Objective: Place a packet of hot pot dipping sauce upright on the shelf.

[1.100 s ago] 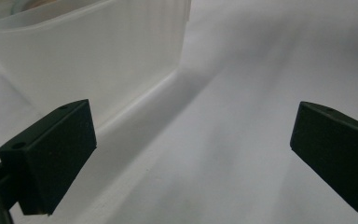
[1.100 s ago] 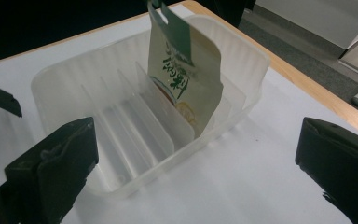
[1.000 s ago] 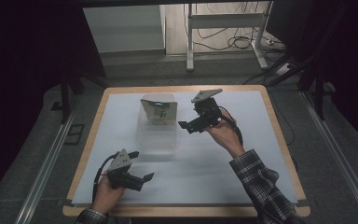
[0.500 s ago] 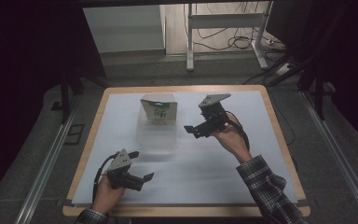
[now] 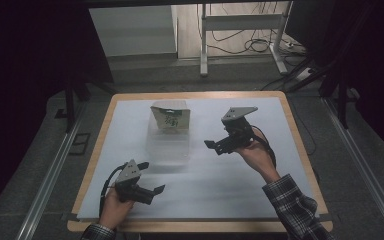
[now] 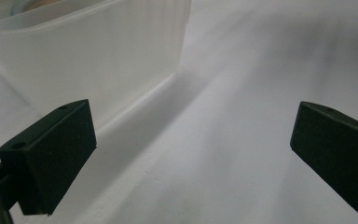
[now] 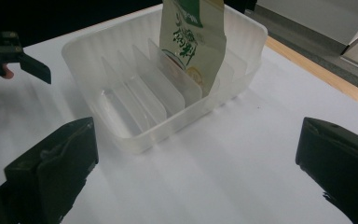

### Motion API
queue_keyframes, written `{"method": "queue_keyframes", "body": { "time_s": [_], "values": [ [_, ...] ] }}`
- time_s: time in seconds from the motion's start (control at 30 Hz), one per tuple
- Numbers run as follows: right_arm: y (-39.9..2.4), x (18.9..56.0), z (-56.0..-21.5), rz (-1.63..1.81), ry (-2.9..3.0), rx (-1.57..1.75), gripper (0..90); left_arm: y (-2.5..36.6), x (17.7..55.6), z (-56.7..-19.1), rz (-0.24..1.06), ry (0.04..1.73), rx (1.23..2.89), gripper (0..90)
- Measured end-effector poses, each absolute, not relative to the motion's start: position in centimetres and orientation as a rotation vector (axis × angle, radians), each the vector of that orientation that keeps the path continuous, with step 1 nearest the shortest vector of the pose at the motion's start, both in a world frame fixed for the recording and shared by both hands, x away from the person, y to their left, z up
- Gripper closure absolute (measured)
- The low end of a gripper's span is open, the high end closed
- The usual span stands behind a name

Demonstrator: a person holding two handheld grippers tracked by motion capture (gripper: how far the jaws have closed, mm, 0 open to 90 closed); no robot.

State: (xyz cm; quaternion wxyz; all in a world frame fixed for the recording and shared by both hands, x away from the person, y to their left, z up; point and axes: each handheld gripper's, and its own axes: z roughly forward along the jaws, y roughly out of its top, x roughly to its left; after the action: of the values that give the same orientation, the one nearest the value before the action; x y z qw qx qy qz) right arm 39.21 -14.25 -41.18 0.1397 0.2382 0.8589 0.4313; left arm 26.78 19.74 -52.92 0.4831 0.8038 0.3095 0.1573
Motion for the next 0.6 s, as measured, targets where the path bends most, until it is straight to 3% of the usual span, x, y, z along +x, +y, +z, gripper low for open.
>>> {"method": "queue_keyframes", "body": {
  "time_s": [0.6],
  "values": [
    [-16.9,37.4,-42.7,1.245,2.465,0.719,0.0,19.7,26.8,-53.0,0.381,0.755,1.96,0.2]
  ]
}}
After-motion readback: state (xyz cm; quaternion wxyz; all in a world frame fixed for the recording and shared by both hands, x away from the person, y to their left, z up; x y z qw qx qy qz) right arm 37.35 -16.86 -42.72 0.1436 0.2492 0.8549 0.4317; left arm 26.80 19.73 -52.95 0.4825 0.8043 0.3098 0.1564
